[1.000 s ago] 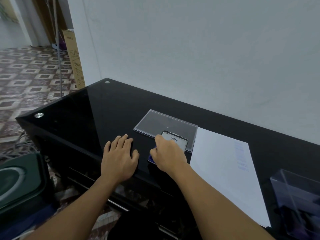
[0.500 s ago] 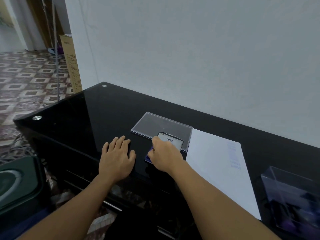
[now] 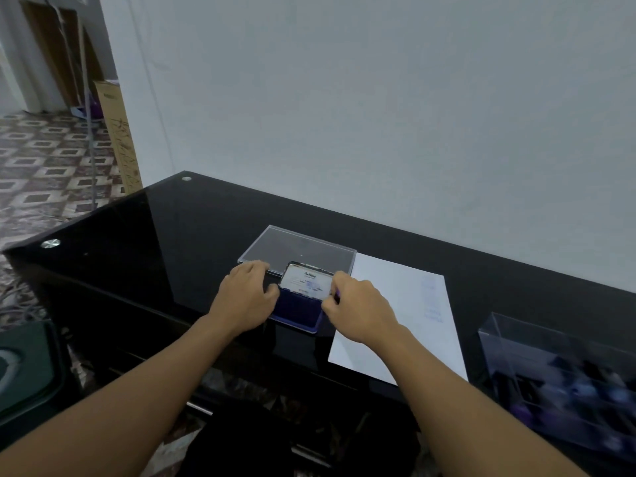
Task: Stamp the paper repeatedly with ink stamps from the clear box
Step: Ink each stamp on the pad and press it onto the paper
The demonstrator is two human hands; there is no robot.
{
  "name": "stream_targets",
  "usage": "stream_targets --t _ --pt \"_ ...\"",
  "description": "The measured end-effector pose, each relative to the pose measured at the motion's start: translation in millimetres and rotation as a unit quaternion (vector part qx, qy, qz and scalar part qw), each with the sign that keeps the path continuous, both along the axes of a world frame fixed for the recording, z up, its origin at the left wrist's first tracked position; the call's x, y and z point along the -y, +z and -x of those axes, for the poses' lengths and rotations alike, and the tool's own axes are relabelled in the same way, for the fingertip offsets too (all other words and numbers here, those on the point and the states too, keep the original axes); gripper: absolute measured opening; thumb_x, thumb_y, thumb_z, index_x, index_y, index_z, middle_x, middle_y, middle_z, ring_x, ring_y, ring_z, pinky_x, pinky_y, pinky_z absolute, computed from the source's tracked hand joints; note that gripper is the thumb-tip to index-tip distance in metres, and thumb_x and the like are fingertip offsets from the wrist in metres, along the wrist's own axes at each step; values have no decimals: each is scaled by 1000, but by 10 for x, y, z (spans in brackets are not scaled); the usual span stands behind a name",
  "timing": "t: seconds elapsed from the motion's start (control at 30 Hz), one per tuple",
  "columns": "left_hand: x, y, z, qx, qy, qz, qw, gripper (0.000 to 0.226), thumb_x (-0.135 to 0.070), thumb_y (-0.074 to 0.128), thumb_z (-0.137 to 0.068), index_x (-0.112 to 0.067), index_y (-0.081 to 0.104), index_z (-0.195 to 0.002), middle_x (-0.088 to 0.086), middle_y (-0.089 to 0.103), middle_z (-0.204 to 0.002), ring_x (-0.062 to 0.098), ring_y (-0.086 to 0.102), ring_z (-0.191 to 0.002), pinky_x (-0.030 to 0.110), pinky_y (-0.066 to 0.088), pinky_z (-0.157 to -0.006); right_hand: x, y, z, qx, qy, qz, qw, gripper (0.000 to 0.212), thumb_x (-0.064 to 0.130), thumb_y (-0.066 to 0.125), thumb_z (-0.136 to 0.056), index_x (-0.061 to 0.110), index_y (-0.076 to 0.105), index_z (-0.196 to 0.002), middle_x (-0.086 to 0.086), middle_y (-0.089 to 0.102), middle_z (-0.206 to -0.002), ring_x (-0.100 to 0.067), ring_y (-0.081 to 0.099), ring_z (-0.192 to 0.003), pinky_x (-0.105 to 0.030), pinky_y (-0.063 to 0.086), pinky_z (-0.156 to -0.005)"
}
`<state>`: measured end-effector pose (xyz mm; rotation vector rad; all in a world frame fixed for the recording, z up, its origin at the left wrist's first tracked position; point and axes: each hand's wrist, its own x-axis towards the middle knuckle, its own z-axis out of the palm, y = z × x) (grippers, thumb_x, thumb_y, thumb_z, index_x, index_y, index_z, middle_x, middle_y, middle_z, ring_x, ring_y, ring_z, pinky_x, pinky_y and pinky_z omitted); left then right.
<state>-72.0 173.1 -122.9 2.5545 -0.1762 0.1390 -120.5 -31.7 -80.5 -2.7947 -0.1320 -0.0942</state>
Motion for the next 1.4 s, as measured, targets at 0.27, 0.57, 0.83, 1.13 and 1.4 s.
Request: stream_targets --t 0.27,0.57,0.83,1.13,1.4 --pt "913 113 81 36 -119 9 992 43 -30 45 -89 -6 56 -124 6 57 -130 28 48 -126 42 38 -107 907 -24 316 -37 -107 -1 994 16 27 50 -96 18 45 -84 -3 67 -85 -22 58 -68 -32 45 -59" --pt "1757 -60 53 25 -205 -1 979 46 -26 43 -100 -13 43 -144 1 40 -152 18 30 -141 31 23 -115 1691 -17 307 -44 -168 -21 985 20 23 55 -93 16 45 -78 -3 58 -75 -19 48 -61 -33 42 -56" --pt "2102 -276 -204 14 -224 -25 974 44 -22 46 -94 -9 49 -136 5 48 -144 22 37 -135 38 28 -113 1879 -55 36 -61 -152 -22 986 16 25 61 -91 15 52 -82 -3 60 -85 -19 54 -70 -30 44 -57" --pt "2203 -455 -259 70 -221 -80 970 49 -30 30 -88 -6 57 -120 7 53 -133 28 44 -123 46 28 -104 1876 -150 -95 -60 -133 -32 989 16 23 60 -90 12 52 -82 -6 61 -82 -20 50 -65 -35 46 -59" --pt "2179 -471 -213 92 -224 -80 967 54 -30 30 -90 -6 55 -131 11 48 -145 28 39 -134 51 23 -113 1862 -186 -145 -63 -121 -3 991 18 26 59 -92 15 51 -81 -6 62 -81 -22 53 -66 -35 46 -59"
